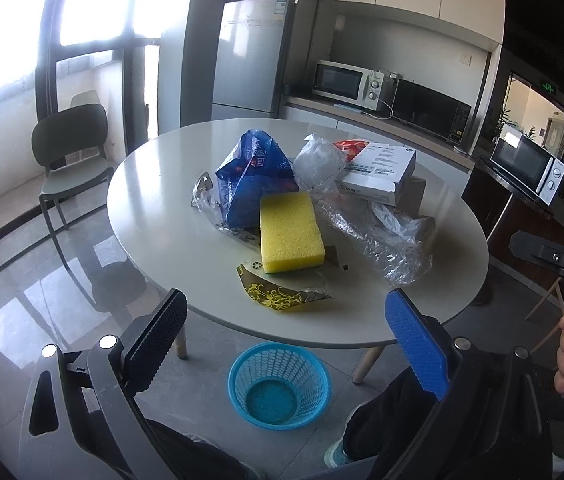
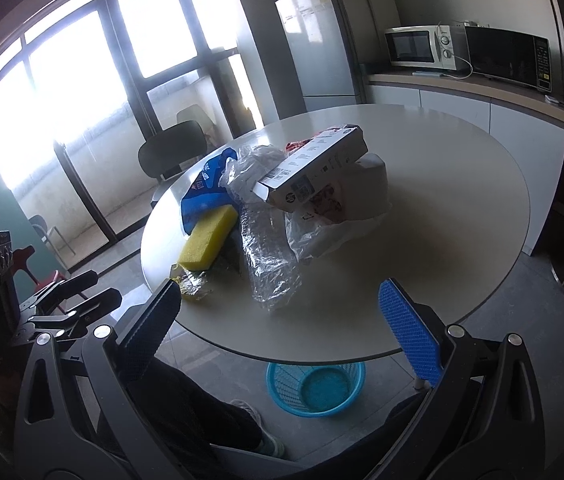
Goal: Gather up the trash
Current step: 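Grasp the yellow sponge with the left tool while the right tool grasps the white HP box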
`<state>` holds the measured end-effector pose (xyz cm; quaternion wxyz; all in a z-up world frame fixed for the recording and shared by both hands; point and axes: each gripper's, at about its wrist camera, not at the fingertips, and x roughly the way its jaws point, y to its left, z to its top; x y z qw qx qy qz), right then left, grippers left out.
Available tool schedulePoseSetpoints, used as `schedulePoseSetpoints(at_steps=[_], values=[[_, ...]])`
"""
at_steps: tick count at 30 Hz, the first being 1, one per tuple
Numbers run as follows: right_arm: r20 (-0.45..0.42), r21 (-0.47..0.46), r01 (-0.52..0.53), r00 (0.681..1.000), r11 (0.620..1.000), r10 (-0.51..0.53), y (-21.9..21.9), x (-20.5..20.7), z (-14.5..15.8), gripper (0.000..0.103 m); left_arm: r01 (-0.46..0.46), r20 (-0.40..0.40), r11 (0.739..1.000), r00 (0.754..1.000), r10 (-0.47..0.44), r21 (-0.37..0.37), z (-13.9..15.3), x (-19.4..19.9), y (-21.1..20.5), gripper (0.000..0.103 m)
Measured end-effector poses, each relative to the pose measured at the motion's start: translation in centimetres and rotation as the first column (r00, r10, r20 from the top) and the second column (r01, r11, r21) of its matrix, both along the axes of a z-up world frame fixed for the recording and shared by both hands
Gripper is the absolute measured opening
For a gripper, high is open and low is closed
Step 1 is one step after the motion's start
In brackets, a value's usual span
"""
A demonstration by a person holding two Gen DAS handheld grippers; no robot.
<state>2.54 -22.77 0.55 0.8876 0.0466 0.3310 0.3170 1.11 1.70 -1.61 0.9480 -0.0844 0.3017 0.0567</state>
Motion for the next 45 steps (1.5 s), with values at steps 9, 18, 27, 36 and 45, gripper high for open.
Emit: schedulePoseSetpoints(at_steps=[9, 18, 27, 36, 45], values=[[-0.105, 0.091, 0.015, 0.994, 0.996, -0.005, 1.1, 4.7, -1.0, 0.094, -0.021, -0.003, 0.999, 1.000, 0.021, 0.048, -0.5, 2.6, 0.5, 0.097], [-0.213, 0.189, 0.029, 0.977, 0.981, 0.012, 2.6, 9.1, -1.8, 0.094, -0.001, -0.021, 1.000, 1.000, 0.001, 0.018, -1.4, 5.4, 1.0, 0.097], [-0.321, 0.254, 0.070, 0.947, 0.965, 0.016, 3.7, 13.1, -3.0, 0.093, -0.009, -0.026, 1.000, 1.000, 0.008, -0.030, -2.1, 6.9, 1.8, 0.097], [-0.427, 0.313, 0.109, 0.904, 0.943, 0.037, 5.4, 16.2, -4.5, 0.087, 0.035, -0.071, 0.998, 0.997, -0.039, -0.061, -3.7, 9.1, 1.2, 0.092], [-0.459, 0.329, 0.116, 0.887, 0.937, 0.051, 6.4, 16.8, -5.4, 0.061, 0.032, -0.097, 0.996, 0.994, -0.040, -0.077, -4.4, 9.8, 1.6, 0.079]])
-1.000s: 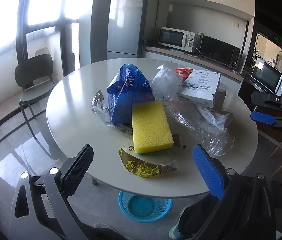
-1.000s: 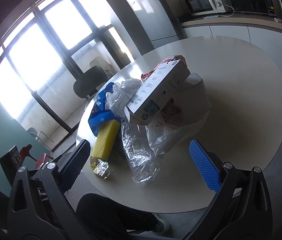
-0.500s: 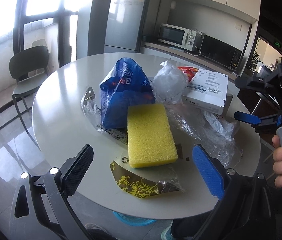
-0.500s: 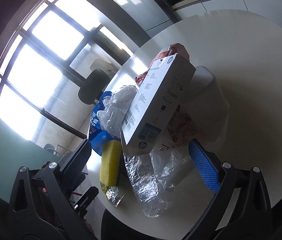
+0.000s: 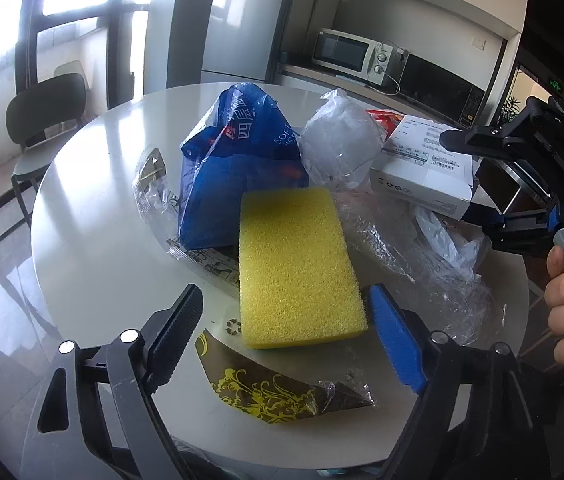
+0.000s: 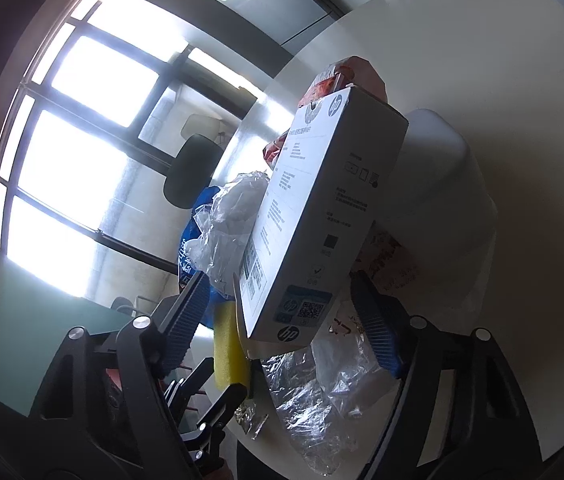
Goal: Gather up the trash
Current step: 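Grasp the yellow sponge with the left tool while the right tool grasps the white HP box, then carry the sponge and HP box down over the blue wastebasket with both tools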
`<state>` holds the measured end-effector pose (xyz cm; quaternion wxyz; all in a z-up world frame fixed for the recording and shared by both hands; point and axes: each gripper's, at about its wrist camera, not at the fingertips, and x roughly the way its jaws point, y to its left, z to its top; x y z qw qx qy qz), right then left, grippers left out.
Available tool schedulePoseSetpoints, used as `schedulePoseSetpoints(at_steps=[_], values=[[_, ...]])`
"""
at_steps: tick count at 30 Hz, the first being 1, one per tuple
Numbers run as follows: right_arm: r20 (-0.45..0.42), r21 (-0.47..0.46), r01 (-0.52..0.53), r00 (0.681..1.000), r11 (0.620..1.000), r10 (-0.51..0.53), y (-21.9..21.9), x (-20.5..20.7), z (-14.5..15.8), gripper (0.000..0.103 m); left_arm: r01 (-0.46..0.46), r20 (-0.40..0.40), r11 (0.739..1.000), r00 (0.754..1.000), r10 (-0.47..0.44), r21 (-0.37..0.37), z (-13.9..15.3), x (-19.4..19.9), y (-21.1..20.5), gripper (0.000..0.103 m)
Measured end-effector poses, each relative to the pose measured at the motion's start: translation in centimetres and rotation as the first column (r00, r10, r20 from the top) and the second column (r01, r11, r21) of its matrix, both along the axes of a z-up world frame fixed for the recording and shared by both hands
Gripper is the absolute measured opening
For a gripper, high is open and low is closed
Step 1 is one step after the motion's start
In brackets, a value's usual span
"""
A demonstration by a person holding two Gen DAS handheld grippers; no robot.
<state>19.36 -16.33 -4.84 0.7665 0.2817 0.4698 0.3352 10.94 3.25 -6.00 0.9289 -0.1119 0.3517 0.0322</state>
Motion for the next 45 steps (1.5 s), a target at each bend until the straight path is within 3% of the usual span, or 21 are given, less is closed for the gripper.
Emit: schedulePoseSetpoints(at_steps=[2, 4, 13, 23, 32, 39, 45], values=[[-0.010, 0.000, 0.001, 1.000, 1.000, -0.001, 0.2, 0.3, 0.1, 0.049, 0.004, -0.006, 1.000, 1.000, -0.004, 0.005, -0.1, 0.2, -0.2, 0.073], [-0.006, 0.001, -0.001, 1.000, 1.000, 0.001, 0.2, 0.3, -0.1, 0.040, 0.002, -0.010, 1.000, 1.000, -0.001, 0.012, -0.2, 0.0, -0.4, 0.057], [0.110, -0.017, -0.025, 0.994, 1.000, 0.027, -0.4, -1.8, 1.8, 0.029, -0.009, 0.047, 0.999, 0.999, 0.007, 0.035, 1.7, -1.8, -1.0, 0.053], [0.207, -0.026, -0.032, 0.978, 0.999, 0.037, -2.5, -4.3, 4.7, 0.029, -0.018, 0.090, 0.999, 0.996, 0.013, 0.048, 4.1, -4.1, -1.3, 0.052], [0.296, -0.100, -0.057, 0.952, 0.993, 0.085, -5.3, -10.0, 6.1, 0.029, 0.004, 0.105, 0.998, 0.994, -0.011, 0.070, 5.5, -7.7, -2.3, 0.052], [0.307, -0.181, -0.100, 0.939, 0.978, 0.153, -7.1, -14.7, 5.3, 0.029, 0.042, 0.093, 0.996, 0.995, -0.049, 0.074, 5.4, -11.4, -2.7, 0.051], [0.344, -0.263, -0.151, 0.908, 0.953, 0.239, -8.2, -19.3, 5.1, 0.029, 0.082, 0.035, 0.993, 0.996, -0.085, 0.083, 3.9, -14.0, -3.3, 0.051]])
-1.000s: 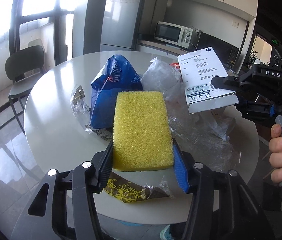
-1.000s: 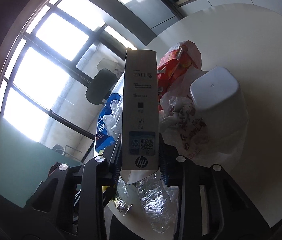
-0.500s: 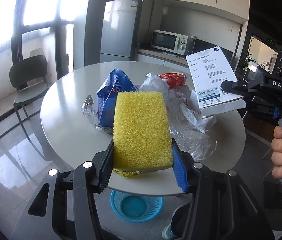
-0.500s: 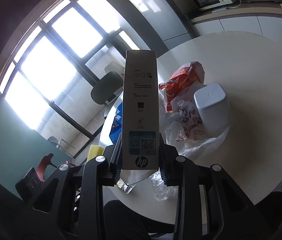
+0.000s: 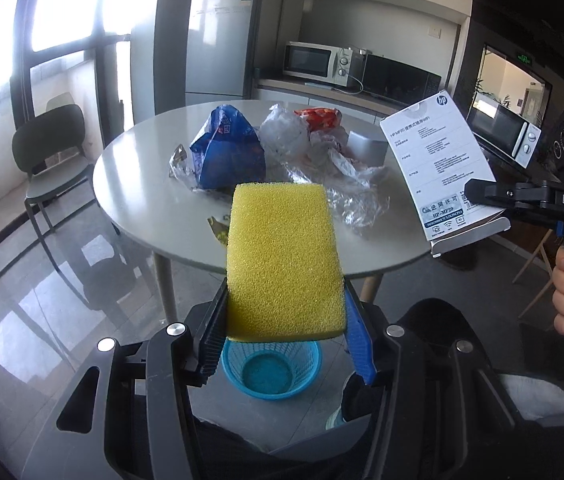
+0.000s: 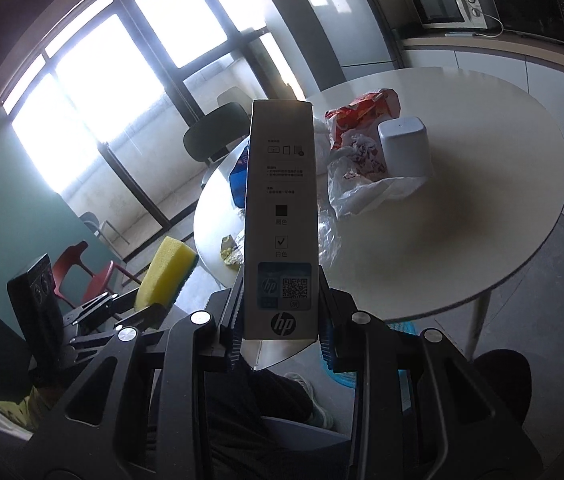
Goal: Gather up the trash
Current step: 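Carry the sponge and HP box down over the blue wastebasket with both tools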
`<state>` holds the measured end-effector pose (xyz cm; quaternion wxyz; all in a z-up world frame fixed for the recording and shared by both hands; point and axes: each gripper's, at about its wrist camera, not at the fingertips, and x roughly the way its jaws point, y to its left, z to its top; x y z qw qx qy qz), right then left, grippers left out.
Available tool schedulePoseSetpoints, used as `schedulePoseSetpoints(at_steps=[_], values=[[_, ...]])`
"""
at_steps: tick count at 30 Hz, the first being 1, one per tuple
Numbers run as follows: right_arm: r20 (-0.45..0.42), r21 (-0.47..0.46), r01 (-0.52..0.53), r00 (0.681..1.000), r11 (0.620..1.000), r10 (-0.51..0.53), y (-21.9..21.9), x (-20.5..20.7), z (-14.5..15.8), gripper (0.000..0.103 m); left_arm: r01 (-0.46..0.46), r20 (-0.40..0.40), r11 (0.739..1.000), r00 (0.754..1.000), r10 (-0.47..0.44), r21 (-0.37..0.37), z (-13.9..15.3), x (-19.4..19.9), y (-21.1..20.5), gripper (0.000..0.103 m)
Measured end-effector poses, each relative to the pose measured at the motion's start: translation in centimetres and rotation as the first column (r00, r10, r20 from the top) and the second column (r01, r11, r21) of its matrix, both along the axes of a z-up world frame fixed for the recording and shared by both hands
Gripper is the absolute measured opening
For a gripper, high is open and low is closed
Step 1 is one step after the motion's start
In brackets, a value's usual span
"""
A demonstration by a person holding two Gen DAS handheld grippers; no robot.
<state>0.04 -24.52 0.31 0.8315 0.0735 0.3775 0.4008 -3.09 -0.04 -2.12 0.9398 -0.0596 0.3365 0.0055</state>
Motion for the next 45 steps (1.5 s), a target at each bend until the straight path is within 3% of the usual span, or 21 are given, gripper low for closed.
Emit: schedulePoseSetpoints(at_steps=[9, 17, 34, 45], values=[[0.032, -0.154, -0.047, 0.998, 0.987, 0.053, -1.5, -5.7, -2.2, 0.029, 0.001, -0.089, 1.000, 0.996, -0.003, -0.028, -3.3, -1.9, 0.0, 0.051], [-0.031, -0.238, -0.071, 0.997, 0.969, 0.065, -2.3, -7.6, -6.0, 0.029, -0.016, -0.196, 0.999, 0.981, 0.010, -0.030, -7.8, -2.2, 1.0, 0.051], [-0.225, -0.377, -0.102, 0.974, 0.921, 0.016, 2.6, -2.1, -19.6, 0.029, -0.074, -0.366, 0.989, 0.931, 0.022, -0.128, -16.9, 2.3, 2.1, 0.050], [-0.360, -0.418, -0.116, 0.932, 0.901, -0.047, 6.6, 2.0, -26.1, 0.029, -0.136, -0.454, 0.972, 0.890, 0.034, -0.194, -21.6, 7.3, 3.3, 0.050]])
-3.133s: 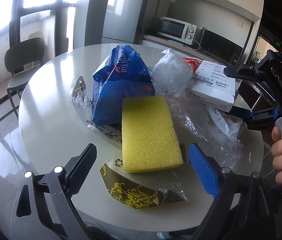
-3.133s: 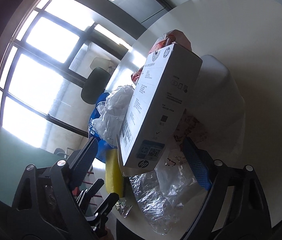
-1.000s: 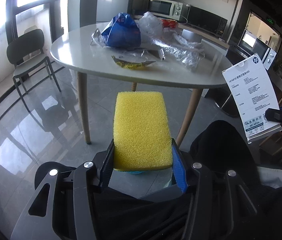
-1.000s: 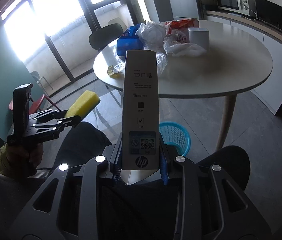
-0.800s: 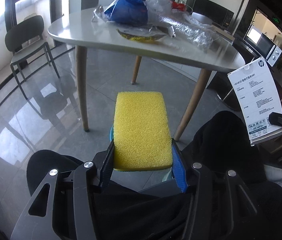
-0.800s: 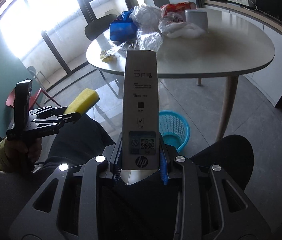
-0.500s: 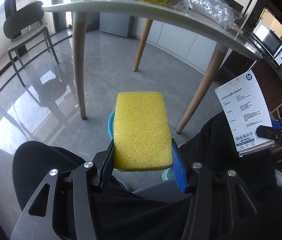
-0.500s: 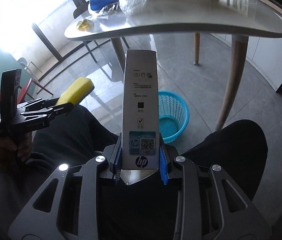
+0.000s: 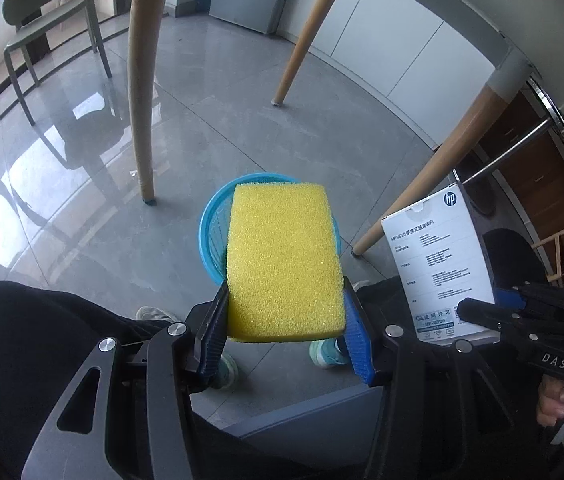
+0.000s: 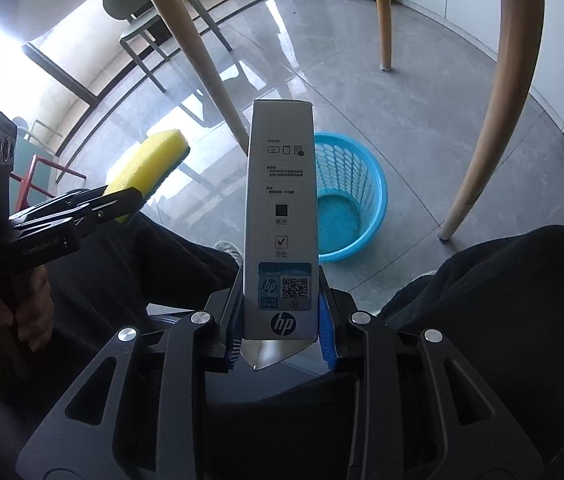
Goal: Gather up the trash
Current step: 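Carry the sponge and HP box down over the blue wastebasket with both tools, then open both tools to drop the sponge and box into the wastebasket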
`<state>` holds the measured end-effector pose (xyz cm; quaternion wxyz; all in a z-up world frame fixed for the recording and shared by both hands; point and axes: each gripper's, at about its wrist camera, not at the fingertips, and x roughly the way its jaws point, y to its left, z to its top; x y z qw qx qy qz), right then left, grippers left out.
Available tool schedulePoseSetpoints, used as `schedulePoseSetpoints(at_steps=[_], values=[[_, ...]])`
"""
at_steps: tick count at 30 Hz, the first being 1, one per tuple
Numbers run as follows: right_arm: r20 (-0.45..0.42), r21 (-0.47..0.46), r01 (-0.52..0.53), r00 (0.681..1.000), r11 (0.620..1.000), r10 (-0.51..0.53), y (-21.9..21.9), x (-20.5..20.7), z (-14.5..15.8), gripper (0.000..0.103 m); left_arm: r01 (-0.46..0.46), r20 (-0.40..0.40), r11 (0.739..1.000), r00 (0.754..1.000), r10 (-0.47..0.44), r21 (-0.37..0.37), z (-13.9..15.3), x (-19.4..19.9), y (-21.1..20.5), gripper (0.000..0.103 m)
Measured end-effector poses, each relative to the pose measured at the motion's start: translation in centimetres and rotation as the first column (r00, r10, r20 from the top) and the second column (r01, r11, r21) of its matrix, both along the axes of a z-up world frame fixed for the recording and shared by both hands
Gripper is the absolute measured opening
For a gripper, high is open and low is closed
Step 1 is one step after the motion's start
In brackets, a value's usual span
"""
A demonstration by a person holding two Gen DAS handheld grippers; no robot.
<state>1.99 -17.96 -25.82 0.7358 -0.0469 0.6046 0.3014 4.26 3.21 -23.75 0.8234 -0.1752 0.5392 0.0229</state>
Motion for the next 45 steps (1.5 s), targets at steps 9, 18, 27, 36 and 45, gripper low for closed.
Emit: schedulePoseSetpoints(at_steps=[9, 18, 27, 36, 45], values=[[-0.071, -0.050, 0.037, 0.997, 0.998, -0.040, 2.9, 3.8, -5.0, 0.029, -0.016, -0.071, 1.000, 0.997, 0.018, 0.027, -3.2, 3.9, 0.3, 0.050], [-0.105, -0.122, 0.085, 0.990, 0.989, -0.098, 5.1, 7.0, -10.8, 0.029, -0.003, -0.130, 1.000, 0.991, 0.004, 0.005, -6.6, 6.8, 0.5, 0.050], [-0.164, -0.175, 0.080, 0.980, 0.981, -0.109, 6.8, 9.6, -15.9, 0.029, 0.022, -0.168, 1.000, 0.985, -0.024, -0.013, -10.0, 9.6, 0.9, 0.050], [-0.145, -0.176, 0.141, 0.975, 0.974, -0.167, 6.3, 10.9, -16.7, 0.048, -0.014, -0.107, 0.997, 0.994, 0.006, -0.076, -9.8, 10.3, 1.6, 0.072], [-0.146, -0.177, 0.168, 0.970, 0.970, -0.195, 5.5, 11.1, -16.3, 0.057, -0.044, -0.101, 0.995, 0.994, 0.035, -0.085, -9.9, 10.2, 2.1, 0.070]])
